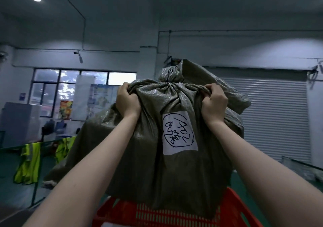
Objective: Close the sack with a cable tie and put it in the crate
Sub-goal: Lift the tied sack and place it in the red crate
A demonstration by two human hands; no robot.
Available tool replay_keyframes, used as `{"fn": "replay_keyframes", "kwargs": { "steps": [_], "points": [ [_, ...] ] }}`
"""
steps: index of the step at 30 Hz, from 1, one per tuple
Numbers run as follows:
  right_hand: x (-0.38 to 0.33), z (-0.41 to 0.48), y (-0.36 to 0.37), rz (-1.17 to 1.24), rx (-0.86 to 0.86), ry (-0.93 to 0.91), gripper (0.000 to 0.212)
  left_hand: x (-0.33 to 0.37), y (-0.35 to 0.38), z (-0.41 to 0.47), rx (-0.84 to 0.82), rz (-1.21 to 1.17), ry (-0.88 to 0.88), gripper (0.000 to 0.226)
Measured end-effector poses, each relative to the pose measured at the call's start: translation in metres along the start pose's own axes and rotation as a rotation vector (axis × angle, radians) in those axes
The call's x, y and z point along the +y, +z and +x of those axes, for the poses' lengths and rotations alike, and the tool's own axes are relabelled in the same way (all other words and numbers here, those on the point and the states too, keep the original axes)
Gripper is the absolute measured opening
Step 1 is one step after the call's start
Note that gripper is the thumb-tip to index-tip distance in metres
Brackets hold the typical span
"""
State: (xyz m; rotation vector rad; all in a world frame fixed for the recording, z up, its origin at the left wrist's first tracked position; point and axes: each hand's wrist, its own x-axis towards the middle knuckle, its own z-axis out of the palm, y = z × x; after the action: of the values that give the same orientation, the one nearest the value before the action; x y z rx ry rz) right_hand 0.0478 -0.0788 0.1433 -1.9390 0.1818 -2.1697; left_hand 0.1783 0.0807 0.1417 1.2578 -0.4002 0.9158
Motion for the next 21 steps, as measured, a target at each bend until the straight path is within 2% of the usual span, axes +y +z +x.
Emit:
{"fn": "replay_keyframes", "kwargs": {
  "steps": [7,14,17,21],
  "points": [
    [0.061,-0.02,0.006,-0.121,-0.096,0.038,0.028,-0.059,0.061,-0.04,-0.095,-0.11,-0.086,0.027],
    [0.089,-0.042,0.018,-0.218,-0.249,0.117,0.033,-0.122,0.09,-0.07,-0.242,-0.077,-0.231,0.022],
    [0.09,-0.042,0.029,-0.204,-0.236,0.175,0.033,-0.133,0.091,-0.068,-0.289,-0.076,-0.245,0.022],
    [0.083,-0.034,0.043,-0.212,-0.202,0.179,0.033,-0.134,0.092,-0.065,-0.27,-0.099,-0.311,0.026]
  ]
}}
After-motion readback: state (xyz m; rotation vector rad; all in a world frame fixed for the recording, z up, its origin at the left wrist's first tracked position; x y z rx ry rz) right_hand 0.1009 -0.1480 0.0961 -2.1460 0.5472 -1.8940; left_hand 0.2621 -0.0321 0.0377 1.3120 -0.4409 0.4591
